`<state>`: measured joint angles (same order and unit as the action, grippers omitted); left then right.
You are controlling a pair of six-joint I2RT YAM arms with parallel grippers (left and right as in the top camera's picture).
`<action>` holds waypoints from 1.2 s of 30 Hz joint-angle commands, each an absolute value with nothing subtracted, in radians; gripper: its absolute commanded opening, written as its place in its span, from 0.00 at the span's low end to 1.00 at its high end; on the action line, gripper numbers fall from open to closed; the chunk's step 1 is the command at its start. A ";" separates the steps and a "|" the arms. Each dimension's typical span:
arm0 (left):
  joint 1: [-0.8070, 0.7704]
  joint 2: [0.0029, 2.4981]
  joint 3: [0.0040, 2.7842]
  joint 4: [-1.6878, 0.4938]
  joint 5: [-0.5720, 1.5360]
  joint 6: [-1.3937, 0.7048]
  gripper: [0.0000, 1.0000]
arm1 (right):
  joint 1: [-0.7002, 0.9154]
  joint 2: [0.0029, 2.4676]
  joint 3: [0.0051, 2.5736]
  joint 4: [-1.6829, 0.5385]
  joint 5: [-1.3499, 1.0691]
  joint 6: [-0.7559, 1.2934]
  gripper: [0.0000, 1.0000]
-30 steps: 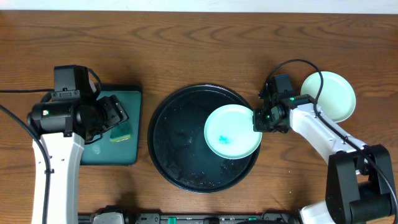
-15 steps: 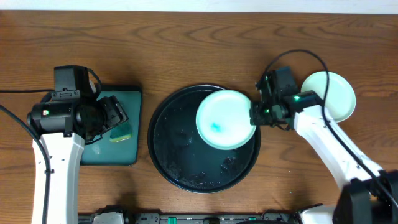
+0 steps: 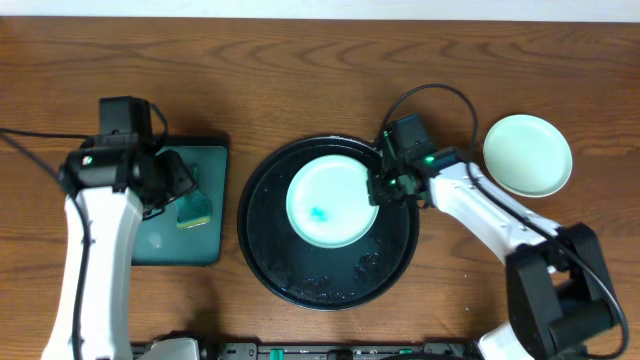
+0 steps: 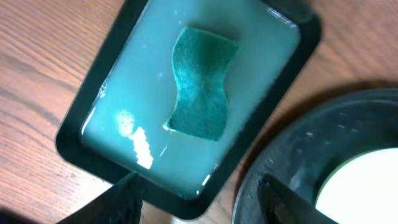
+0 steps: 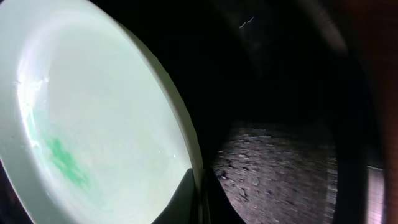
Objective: Clean dirty plates on tray and stack at the side
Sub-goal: 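Drag the green plate toward the black tray's center with the right gripper, then grasp the green sponge in the soapy water and lift it with the left gripper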
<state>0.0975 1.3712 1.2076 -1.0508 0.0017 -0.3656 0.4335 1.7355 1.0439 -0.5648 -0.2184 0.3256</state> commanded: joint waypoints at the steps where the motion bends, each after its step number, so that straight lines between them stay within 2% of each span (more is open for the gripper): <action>1: 0.100 1.452 1.187 -1.024 -0.027 -0.361 0.61 | 0.447 1.744 1.039 -0.553 -0.237 0.340 0.01; 11: 0.100 1.762 1.187 -0.913 -0.007 -0.354 0.60 | 0.446 1.744 1.039 -0.547 -0.237 0.340 0.01; 19: 0.100 1.894 1.187 -0.827 0.022 -0.349 0.53 | 0.446 1.744 1.039 -0.565 -0.237 0.340 0.01; 24: 0.100 1.898 1.187 -0.807 0.022 -0.349 0.44 | 0.447 1.744 1.039 -0.568 -0.237 0.339 0.01; 29: 0.100 1.898 1.187 -0.806 0.021 -0.349 0.22 | 0.447 1.744 1.039 -0.568 -0.237 0.339 0.01; 33: 0.100 1.898 1.187 -0.808 0.021 -0.349 0.18 | 0.447 1.744 1.039 -0.573 -0.237 0.339 0.01; 35: 0.100 1.898 1.187 -0.809 0.021 -0.349 0.19 | 0.447 1.744 1.039 -0.578 -0.237 0.339 0.01; 36: 0.100 1.898 1.187 -0.811 0.022 -0.350 0.27 | 0.447 1.744 1.039 -0.580 -0.237 0.339 0.01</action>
<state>0.0982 1.8889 1.1988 -0.8131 0.0044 -0.3542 0.4427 1.7462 1.0393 -0.5755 -0.2283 0.3298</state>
